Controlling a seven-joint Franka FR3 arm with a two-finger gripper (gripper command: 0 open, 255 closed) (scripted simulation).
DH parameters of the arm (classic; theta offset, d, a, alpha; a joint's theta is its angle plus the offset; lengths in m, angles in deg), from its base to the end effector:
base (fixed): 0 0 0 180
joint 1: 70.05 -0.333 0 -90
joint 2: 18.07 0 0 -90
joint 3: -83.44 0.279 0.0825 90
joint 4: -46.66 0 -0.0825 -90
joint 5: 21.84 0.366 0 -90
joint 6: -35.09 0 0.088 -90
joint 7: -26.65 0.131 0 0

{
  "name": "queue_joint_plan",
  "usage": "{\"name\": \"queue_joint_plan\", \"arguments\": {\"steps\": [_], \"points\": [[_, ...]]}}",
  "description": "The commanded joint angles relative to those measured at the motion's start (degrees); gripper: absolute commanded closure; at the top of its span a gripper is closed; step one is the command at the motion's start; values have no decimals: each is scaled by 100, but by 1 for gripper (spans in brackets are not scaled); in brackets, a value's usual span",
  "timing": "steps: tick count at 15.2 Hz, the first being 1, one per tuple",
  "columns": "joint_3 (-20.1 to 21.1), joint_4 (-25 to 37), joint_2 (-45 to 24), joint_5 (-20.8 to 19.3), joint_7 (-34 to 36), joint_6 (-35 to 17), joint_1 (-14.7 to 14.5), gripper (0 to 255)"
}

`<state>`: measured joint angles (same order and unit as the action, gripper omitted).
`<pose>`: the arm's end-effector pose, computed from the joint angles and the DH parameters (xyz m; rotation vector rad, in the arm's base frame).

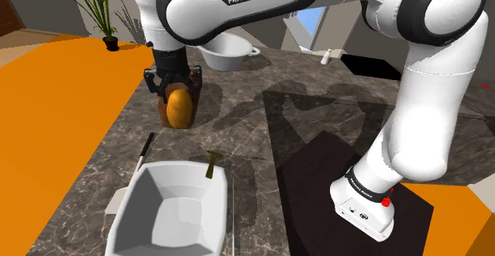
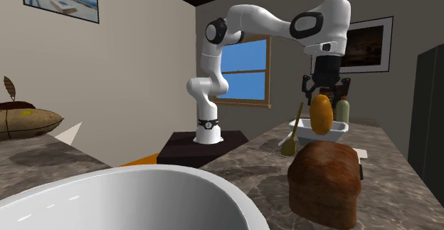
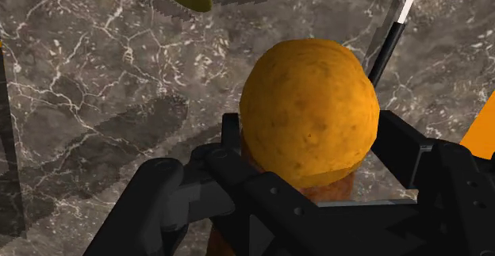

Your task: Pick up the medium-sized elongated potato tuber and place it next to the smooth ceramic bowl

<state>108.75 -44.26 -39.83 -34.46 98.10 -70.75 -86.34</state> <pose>0.4946 0.3768 0.3750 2.9626 -0.7143 -0.0052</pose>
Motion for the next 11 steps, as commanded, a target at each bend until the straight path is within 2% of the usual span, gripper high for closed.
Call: {"name": "queue_joint_plan", "arguments": {"steps": [1,3,11], "points": [[34,490,-353,-126,262,187,-270,255],[41,1019,-710,-243,459,396,-537,255],[-8,602,-846,-320,536,-140,-521,255]]}}
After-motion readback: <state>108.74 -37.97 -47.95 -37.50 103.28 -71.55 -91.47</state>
